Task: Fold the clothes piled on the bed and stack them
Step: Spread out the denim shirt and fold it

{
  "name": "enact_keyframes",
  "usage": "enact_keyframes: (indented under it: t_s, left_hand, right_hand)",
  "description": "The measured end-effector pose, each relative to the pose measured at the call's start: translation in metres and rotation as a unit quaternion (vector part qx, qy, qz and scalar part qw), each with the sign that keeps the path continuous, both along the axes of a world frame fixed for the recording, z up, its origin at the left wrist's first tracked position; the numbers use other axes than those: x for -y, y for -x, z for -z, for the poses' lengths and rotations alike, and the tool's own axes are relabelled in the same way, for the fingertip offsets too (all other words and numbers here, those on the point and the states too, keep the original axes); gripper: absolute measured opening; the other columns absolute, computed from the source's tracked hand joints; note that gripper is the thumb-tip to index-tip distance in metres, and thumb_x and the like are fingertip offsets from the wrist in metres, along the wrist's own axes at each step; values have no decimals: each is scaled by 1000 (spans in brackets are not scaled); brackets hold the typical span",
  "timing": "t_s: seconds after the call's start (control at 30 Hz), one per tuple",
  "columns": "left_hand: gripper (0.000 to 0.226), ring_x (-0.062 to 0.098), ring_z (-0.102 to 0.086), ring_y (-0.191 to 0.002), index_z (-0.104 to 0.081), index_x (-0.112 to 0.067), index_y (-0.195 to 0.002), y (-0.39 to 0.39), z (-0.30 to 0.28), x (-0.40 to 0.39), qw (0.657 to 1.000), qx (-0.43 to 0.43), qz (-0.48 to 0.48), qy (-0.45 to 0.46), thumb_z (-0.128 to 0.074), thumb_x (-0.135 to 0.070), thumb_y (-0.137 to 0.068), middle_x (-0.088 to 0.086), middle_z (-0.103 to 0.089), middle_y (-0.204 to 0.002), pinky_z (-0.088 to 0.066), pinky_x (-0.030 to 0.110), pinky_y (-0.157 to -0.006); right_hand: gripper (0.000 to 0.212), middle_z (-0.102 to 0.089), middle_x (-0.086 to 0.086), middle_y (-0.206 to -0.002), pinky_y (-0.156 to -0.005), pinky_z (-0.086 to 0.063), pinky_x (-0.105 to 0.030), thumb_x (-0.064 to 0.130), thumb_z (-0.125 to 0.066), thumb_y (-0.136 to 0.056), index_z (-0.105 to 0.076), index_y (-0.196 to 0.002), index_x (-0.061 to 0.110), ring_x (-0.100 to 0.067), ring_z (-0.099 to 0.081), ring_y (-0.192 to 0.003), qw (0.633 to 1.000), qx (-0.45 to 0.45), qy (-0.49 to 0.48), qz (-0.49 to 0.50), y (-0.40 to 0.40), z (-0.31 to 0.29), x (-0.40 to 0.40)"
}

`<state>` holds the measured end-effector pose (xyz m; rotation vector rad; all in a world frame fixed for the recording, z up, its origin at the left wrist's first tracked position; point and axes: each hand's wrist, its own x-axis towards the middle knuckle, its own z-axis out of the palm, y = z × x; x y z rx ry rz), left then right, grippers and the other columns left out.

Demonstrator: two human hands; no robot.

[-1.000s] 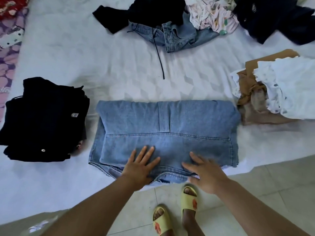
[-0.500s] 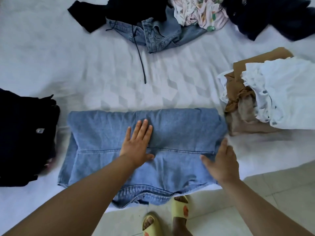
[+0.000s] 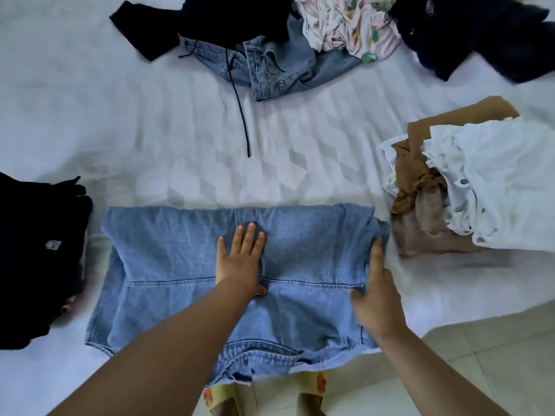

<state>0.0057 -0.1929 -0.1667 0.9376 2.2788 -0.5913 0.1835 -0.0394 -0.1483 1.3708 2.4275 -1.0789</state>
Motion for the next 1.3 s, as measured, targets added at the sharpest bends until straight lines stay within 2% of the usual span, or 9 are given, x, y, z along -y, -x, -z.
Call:
enact_keyframes:
  t_s: [0.1,0.23,0.4,0.83,0.93,1.0,1.07,1.2,1.3]
  left_hand:
    - [100,24,20,-144,17,-21,-149,-2,-8,11,997,38,-12,-61,-54,-54,-88,2,26,-156,2,46,-118]
    - [72,16,-6,-147,-9,-21,-152,18,-32,50,975,110,-8,-192,-51,-35,-95,-1,0,-160,-11,29,-116]
    - [49,18,-37,-135,-38,-20,-143,55,-63,137,945,122,-104,-285,-51,-25,-96,-1,-30,-152,-30,24,-105]
    - [41,19,-50,-121,-47,-13,-136,113,-89,289,907,94,-212,-352,-50,-14,-95,1,-45,-140,-38,26,-100]
    - [40,21,-50,-121,-48,-13,-136,115,-80,294,902,93,-215,-362,-49,-13,-95,2,-46,-139,-39,27,-100]
    - [40,21,-50,-120,-49,-14,-134,115,-76,290,902,90,-205,-369,-50,-14,-95,1,-46,-139,-41,29,-98]
    - [39,21,-48,-125,-51,-14,-134,114,-74,278,906,72,-179,-377,-49,-17,-94,1,-43,-142,-41,27,-99]
    - [45,35,-58,-117,-66,-6,-114,117,-67,232,911,38,-50,-408,-42,-25,-81,18,-55,-132,-49,44,-90]
    - [53,33,-49,-127,-64,-11,-120,116,-62,187,933,5,35,-358,-36,-32,-81,12,-51,-139,-45,51,-96]
  right_hand:
    - [98,-40,-3,-110,-51,-37,-23,4,-54,-89,17,-137,51,-20,-53,-64,998,-39,-20,-51,9,-30,14]
    - [80,-43,-5,-102,-57,-44,-27,2,-50,-91,-6,-147,41,-20,-49,-62,994,-52,-25,-90,40,-64,49]
    - [70,-26,-13,-144,-63,-42,-32,6,-45,-95,-10,-152,28,-31,-57,-80,990,-59,-36,-120,103,-102,121]
    - [70,0,-7,-157,-96,-40,-34,13,-49,-94,-12,-151,26,-33,-46,-124,961,-6,28,-277,232,-104,283]
    - [55,-26,-7,-154,-106,-33,-31,32,-50,-95,-32,-147,21,-24,-38,-133,946,-48,84,-310,234,-89,294]
    - [50,-53,-11,-134,-100,-38,-33,38,-41,-93,-55,-131,10,-26,-51,-121,958,-86,32,-271,227,-83,288]
    - [49,-61,-18,-122,-95,-41,-36,32,-41,-88,-63,-119,2,-35,-58,-111,969,-128,-82,-193,217,-70,270]
    - [57,-42,-31,-139,-99,-39,-55,30,-42,-88,-49,-133,-5,-47,-46,-124,974,-86,-190,-91,196,-44,220]
    - [62,-28,-25,-150,-103,-32,-60,39,-31,-93,-36,-144,3,-45,-30,-136,973,-43,-212,-82,186,-30,192]
